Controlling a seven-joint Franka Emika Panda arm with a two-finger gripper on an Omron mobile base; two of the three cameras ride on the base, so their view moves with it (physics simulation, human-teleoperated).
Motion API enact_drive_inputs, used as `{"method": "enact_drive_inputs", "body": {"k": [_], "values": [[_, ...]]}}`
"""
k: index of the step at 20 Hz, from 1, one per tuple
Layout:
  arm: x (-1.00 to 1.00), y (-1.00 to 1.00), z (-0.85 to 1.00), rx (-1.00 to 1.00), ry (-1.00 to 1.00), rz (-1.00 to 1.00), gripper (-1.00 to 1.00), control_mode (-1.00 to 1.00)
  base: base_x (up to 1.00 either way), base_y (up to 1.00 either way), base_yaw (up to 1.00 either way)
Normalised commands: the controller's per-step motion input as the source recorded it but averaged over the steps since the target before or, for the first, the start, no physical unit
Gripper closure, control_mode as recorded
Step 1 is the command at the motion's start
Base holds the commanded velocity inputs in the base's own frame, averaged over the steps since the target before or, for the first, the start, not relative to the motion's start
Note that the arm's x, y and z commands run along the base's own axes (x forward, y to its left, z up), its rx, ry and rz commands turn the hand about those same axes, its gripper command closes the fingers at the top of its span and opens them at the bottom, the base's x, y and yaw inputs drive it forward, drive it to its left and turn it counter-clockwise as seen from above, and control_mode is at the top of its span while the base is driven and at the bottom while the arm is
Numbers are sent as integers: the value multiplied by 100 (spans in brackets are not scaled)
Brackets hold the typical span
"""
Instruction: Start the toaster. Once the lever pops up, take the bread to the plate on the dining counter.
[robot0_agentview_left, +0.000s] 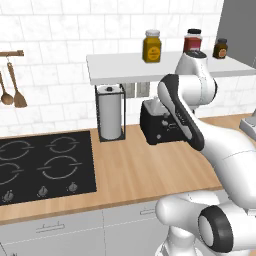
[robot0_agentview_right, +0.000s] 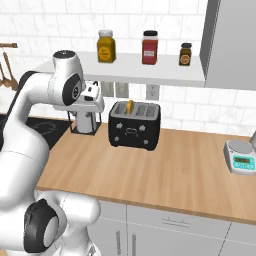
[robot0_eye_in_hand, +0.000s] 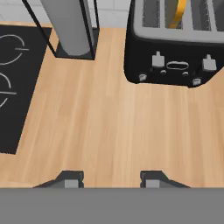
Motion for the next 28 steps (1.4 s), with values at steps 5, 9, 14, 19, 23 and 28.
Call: {"method": "enact_drive_inputs", "body": {"k": [5,9,14,19,23,28], "values": [[0,-12,-2,0,-8,0,-100,-100,0,0,0],[0,-35,-15,0,-10,-2,-100,-100,0,0,0],[0,-34,-28,0,-9,-5,-100,-100,0,0,0],[1,-17,-41,0,-8,-4,-100,-100,0,0,0],[13,-10,-34,0,-6,-3,-100,-100,0,0,0],[30,-4,-18,0,-3,-1,-100,-100,0,0,0]]}}
